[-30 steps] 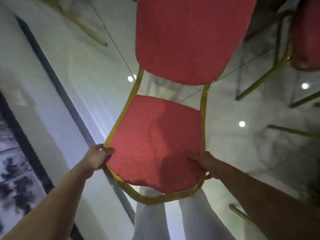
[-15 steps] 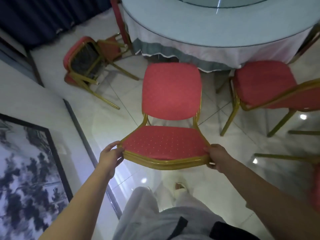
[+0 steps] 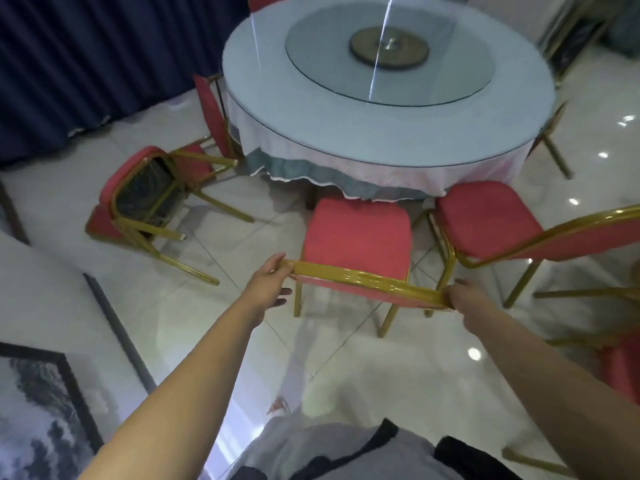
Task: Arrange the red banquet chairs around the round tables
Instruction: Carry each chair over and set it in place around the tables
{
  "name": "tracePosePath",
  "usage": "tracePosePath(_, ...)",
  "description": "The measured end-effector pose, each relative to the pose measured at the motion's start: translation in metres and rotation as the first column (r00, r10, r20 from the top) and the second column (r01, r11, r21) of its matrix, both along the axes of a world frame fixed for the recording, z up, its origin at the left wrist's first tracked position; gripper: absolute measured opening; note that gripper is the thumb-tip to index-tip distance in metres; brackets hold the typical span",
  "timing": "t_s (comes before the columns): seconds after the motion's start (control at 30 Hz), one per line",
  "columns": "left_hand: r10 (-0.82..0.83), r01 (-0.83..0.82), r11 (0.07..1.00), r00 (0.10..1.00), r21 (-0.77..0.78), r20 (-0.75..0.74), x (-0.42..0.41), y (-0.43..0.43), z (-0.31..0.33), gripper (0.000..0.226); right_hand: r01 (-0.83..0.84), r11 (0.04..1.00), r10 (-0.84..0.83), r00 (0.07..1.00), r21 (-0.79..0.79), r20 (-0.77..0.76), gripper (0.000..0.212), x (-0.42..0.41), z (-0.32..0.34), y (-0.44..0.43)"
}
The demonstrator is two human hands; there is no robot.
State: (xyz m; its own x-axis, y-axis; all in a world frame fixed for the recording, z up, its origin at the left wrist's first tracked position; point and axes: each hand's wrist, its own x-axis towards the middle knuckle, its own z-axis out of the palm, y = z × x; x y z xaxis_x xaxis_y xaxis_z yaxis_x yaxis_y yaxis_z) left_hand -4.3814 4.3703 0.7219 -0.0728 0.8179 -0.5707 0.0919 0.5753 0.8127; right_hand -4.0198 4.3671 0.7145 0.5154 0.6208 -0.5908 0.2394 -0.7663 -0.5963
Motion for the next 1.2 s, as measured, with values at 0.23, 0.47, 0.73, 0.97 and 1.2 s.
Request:
tracePosePath(0.23, -0.264, 0.265, 0.964, 0.962, -0.005, 0.075, -0.048, 0.040, 0.008, 0.050, -0.318, 0.912, 0.194, 0.892, 0.260, 0.408, 0.050, -0.107, 0.076, 0.038)
tracePosePath(0.47, 0.085, -0.054, 0.979, 0.984, -0.196, 0.157, -0.136, 0.032, -0.036, 0.030, -0.655, 0.654, 0.601, 0.754, 0.379, 0.266, 0.047, -0.285, 0.038, 0.048)
tracePosePath(0.73, 0.374, -0.372, 0.892, 0.927, -0.257, -0.042, -0.304, 0.088, -0.059, 0.026, -0.839, 0.476, 0.846, 0.519, 0.264, 0.123, 0.053, -0.422, -0.022, 0.183)
tracePosePath(0.97, 0.487, -0.520, 0.813, 0.854, -0.261, -0.184, -0.450, 0.136, -0.045, 0.031, -0.932, 0.269, 0.952, 0.296, 0.243, 0.081, 0.057, -0.549, -0.035, 0.315)
tracePosePath(1.2, 0.636, -0.639, 0.695, 0.760, -0.331, -0.132, -0.544, 0.160, -0.072, 0.031, -0.995, 0.065, 0.994, 0.071, 0.079, 0.078, 0.064, -0.674, -0.042, 0.387)
